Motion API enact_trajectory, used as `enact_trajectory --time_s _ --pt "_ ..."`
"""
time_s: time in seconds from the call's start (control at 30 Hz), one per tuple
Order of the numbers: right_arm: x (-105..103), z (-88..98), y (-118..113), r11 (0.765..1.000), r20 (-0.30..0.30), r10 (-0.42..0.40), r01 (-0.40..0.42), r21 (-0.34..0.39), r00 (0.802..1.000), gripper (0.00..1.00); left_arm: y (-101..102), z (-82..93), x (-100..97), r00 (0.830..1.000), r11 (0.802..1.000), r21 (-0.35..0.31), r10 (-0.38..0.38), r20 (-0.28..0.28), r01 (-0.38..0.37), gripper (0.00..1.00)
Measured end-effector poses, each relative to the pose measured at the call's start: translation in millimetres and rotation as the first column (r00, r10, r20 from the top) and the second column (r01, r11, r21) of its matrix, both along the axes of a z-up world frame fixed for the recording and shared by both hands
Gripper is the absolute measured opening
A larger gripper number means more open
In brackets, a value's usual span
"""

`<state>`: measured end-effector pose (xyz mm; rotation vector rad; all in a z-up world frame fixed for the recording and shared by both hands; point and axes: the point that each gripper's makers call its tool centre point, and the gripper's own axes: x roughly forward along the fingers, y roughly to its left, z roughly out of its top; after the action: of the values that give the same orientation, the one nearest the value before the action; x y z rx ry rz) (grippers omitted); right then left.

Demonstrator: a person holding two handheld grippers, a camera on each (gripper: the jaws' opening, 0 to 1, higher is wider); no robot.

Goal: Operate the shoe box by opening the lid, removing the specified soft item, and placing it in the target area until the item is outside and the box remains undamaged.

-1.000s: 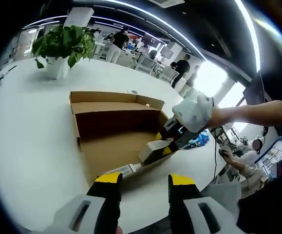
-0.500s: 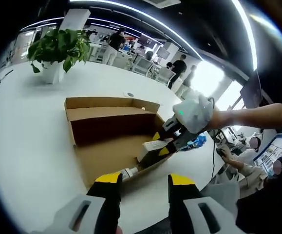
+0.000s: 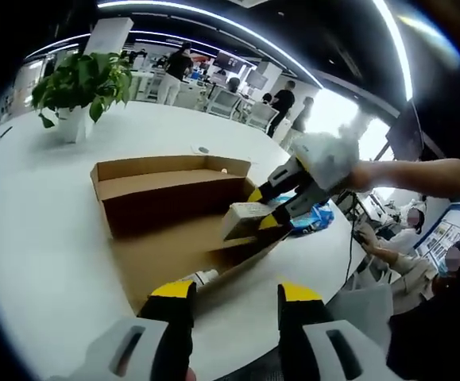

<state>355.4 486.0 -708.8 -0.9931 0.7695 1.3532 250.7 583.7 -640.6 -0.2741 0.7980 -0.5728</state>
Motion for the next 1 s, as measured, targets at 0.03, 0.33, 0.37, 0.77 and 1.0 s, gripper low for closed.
enact_trajectory --time_s 0.03,0.33,0.37,0.77,1.0 --pt "0 1.8 -1 1.0 0.004 -0.001 0.001 0.002 1.0 0.19 -2 -0.7 -1.1 1.0 1.0 0.0 -0.005 -0.003 0.005 0.42" --pt "1 12.7 -3 1.0 0.032 -0.005 0.005 0.017 0.999 0.19 -4 3.6 -1.6 1.0 1.0 0.003 -0.019 0.004 0.019 0.42" --pt "2 15.6 -3 1.0 0.039 -0.004 0.003 0.02 0.999 0.19 -4 4.1 -1.4 1.0 1.0 0.004 -0.019 0.005 0.019 0.42" --pt "11 49.2 -9 0.998 0.113 -0.008 0.002 0.055 0.994 0.19 -10 6.7 -3.2 1.0 1.0 0.002 -0.029 0.006 0.029 0.42" --pt "15 65.8 -21 0.998 0.15 -0.013 0.005 0.056 0.989 0.18 -16 8.5 -3.4 0.999 0.999 0.0 -0.04 0.01 0.04 0.41"
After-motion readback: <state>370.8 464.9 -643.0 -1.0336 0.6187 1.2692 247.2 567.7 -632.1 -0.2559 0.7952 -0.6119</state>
